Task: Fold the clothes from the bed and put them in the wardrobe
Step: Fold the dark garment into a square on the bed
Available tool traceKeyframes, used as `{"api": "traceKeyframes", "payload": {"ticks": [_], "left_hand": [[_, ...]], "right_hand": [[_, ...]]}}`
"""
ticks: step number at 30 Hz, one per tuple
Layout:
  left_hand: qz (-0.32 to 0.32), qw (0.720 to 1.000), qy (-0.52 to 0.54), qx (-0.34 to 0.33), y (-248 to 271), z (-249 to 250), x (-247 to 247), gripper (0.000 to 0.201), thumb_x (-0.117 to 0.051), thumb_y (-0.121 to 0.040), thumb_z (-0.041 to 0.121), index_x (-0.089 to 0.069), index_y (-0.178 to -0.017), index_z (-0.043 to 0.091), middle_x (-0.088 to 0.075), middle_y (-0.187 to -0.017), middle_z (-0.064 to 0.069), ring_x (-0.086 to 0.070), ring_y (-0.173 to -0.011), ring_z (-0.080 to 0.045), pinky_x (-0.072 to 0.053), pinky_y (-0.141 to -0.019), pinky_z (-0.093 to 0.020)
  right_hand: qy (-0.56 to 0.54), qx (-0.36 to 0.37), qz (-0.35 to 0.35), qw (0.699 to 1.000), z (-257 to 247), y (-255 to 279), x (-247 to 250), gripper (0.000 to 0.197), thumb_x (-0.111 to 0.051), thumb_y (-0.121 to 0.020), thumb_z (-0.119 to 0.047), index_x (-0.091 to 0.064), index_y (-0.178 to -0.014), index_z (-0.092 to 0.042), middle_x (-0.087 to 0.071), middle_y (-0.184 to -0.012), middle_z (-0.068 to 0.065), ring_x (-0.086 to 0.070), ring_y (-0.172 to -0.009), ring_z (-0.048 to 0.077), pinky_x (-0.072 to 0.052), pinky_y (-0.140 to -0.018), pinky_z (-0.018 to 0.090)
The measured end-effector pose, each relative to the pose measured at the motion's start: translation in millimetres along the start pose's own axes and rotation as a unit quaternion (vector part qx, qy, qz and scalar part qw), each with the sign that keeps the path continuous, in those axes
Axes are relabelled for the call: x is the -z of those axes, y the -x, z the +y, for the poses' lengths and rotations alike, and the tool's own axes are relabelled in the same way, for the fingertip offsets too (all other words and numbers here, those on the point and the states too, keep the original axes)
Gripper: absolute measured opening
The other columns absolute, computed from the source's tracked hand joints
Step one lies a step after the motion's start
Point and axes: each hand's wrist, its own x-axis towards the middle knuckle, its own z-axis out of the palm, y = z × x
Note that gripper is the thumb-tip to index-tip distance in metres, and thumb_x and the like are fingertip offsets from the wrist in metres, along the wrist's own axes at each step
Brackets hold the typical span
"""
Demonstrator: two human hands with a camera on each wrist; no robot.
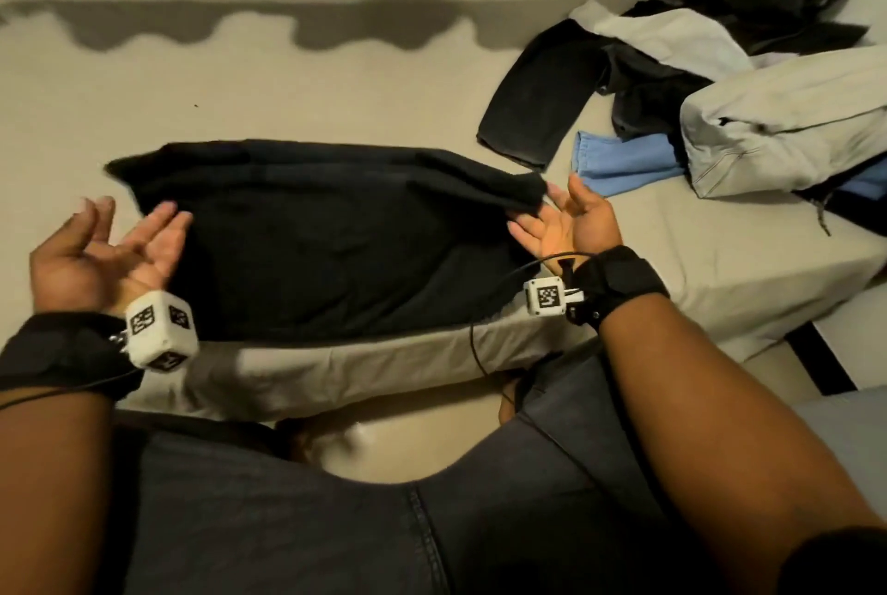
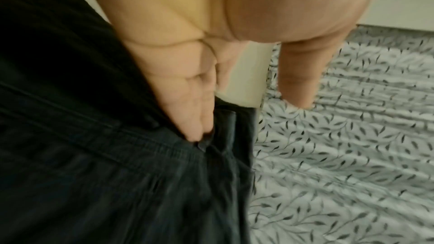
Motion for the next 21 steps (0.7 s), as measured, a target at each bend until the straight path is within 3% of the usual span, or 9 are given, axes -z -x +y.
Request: {"api": "traceKeyframes", "payload": {"ticks": [2,4,6,8,9,13,15,18,21], "left_hand": [[-0.007,0.993,-0.112,-0.044,32,-14,-21,0.053,-0.078,-0.082,0.040,-0.060,-0.131,0.031,-0.057,-0.143,-0.010,-0.061,-0.121,-0.038,-0.050,-0.100,-0.047],[0.020,0.959,-0.271,-0.075,49,-42,-36,0.037,-0.065,-0.096,0.033,-0.055,-0.131,0.031,-0.056,-0.139,-0.004,-0.061,-0.111,-0.031,-0.048,-0.096,-0.042],[0.071,0.879,-0.451,-0.138,44,-59,-31,0.051,-0.064,-0.099,0.023,-0.046,-0.146,0.018,-0.056,-0.143,-0.012,-0.061,-0.109,-0.030,-0.047,-0.089,-0.035],[0.121,0.782,-0.598,-0.126,40,-70,-20,0.066,-0.072,-0.094,0.028,-0.044,-0.150,0.008,-0.050,-0.150,-0.015,-0.053,-0.130,-0.031,-0.041,-0.102,-0.031],[0.132,0.758,-0.631,-0.105,37,-72,-13,0.072,-0.074,-0.092,0.032,-0.042,-0.152,0.007,-0.047,-0.153,-0.014,-0.047,-0.137,-0.031,-0.037,-0.109,-0.032],[0.168,0.739,-0.650,-0.057,26,-75,0,0.093,-0.078,-0.085,0.048,-0.031,-0.157,0.012,-0.039,-0.158,-0.014,-0.042,-0.142,-0.036,-0.035,-0.118,-0.042],[0.172,0.713,-0.678,-0.038,21,-71,4,0.088,-0.074,-0.086,0.053,-0.039,-0.153,0.009,-0.046,-0.154,-0.015,-0.047,-0.137,-0.037,-0.038,-0.115,-0.043],[0.127,0.649,-0.748,-0.049,18,-69,2,0.054,-0.061,-0.097,0.049,-0.066,-0.125,0.003,-0.066,-0.129,-0.021,-0.060,-0.116,-0.040,-0.046,-0.099,-0.040],[0.138,0.581,-0.797,-0.095,18,-60,-8,0.043,-0.053,-0.104,0.033,-0.069,-0.111,-0.006,-0.065,-0.123,-0.029,-0.058,-0.115,-0.046,-0.043,-0.097,-0.043]], "right_hand": [[0.073,-0.021,0.030,0.997,9,-13,5,0.042,-0.046,-0.103,-0.049,-0.055,-0.131,-0.019,-0.058,-0.136,0.007,-0.054,-0.128,0.031,-0.045,-0.106,0.049],[0.213,-0.042,0.104,0.971,22,-28,14,0.057,-0.048,-0.103,-0.047,-0.043,-0.150,-0.015,-0.049,-0.149,0.012,-0.054,-0.128,0.034,-0.051,-0.091,0.046],[0.404,-0.037,0.164,0.899,32,-44,28,0.055,-0.054,-0.103,-0.037,-0.047,-0.147,-0.005,-0.049,-0.148,0.024,-0.054,-0.128,0.043,-0.051,-0.089,0.044],[0.585,-0.045,0.165,0.793,42,-53,43,0.051,-0.055,-0.101,-0.038,-0.058,-0.137,-0.001,-0.057,-0.141,0.022,-0.055,-0.129,0.039,-0.047,-0.101,0.041],[0.625,-0.051,0.159,0.763,47,-56,47,0.055,-0.058,-0.099,-0.042,-0.058,-0.137,-0.002,-0.058,-0.140,0.020,-0.055,-0.128,0.037,-0.046,-0.103,0.040],[0.663,-0.040,0.149,0.732,58,-69,51,0.071,-0.065,-0.094,-0.045,-0.046,-0.148,-0.003,-0.047,-0.152,0.018,-0.047,-0.137,0.037,-0.038,-0.114,0.041],[0.695,-0.055,0.113,0.708,62,-72,48,0.058,-0.063,-0.096,-0.043,-0.059,-0.134,0.000,-0.059,-0.138,0.021,-0.056,-0.124,0.038,-0.044,-0.104,0.040],[0.737,-0.068,0.067,0.669,64,-71,42,0.046,-0.063,-0.098,-0.037,-0.065,-0.123,0.002,-0.066,-0.123,0.019,-0.061,-0.111,0.038,-0.046,-0.093,0.038],[0.745,-0.047,0.112,0.656,39,-71,37,0.033,-0.063,-0.093,-0.035,-0.072,-0.099,-0.004,-0.072,-0.107,0.018,-0.061,-0.076,0.028,-0.043,-0.070,0.033]]}}
